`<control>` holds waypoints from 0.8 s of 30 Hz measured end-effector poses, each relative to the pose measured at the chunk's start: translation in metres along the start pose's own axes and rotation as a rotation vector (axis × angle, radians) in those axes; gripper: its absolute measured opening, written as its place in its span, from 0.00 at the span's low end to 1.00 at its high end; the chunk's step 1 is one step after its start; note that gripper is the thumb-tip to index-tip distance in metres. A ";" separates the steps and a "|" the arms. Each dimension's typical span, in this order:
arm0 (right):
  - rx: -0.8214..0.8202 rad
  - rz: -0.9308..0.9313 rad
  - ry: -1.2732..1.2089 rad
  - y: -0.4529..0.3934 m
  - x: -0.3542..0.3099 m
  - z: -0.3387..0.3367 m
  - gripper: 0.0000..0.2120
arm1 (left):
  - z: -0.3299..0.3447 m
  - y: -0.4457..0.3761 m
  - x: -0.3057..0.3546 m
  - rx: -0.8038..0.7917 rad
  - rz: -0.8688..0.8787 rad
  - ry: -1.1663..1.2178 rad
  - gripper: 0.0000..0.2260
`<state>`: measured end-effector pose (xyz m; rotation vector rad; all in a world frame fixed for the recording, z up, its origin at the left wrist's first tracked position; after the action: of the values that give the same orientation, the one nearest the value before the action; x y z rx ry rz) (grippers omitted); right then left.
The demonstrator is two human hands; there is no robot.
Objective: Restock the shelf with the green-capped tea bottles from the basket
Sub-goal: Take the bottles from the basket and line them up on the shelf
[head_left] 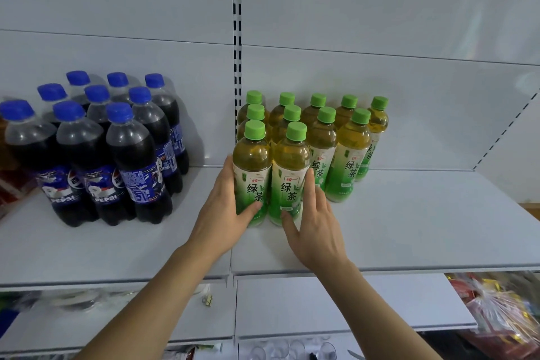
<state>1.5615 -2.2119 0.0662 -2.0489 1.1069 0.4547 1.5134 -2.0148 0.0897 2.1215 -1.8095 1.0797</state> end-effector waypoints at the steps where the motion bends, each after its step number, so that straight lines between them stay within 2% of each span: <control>1: 0.022 -0.009 0.030 0.001 0.001 -0.001 0.46 | 0.000 0.001 0.000 0.016 0.000 -0.030 0.52; 5: 0.066 -0.009 0.182 0.010 0.005 -0.010 0.40 | -0.006 0.010 0.002 0.107 -0.002 -0.200 0.53; 9: 0.078 0.002 0.295 0.025 0.007 -0.022 0.38 | -0.021 0.033 0.023 0.300 0.105 -0.401 0.45; 11: 0.081 -0.009 0.325 0.031 0.007 -0.030 0.36 | -0.017 0.047 0.044 0.338 0.207 -0.452 0.40; 17: 0.104 0.011 0.391 0.064 0.024 -0.074 0.35 | 0.022 0.071 0.104 0.287 0.310 -0.454 0.33; 24: 0.150 0.158 0.468 0.137 0.090 -0.160 0.35 | 0.116 0.108 0.189 0.092 0.446 -0.369 0.31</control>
<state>1.4932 -2.4302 0.0551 -1.9922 1.5353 -0.0428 1.4659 -2.2570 0.0827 2.1343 -2.5418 0.9043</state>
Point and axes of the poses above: each hand's wrist, its own y-axis away from the middle knuckle, its own z-axis out of the palm, x = y × z, the point moved 8 cm from there along -y, towards the middle knuckle, and after that the axes turned 12 degrees about -y, right-handed, at the moved point
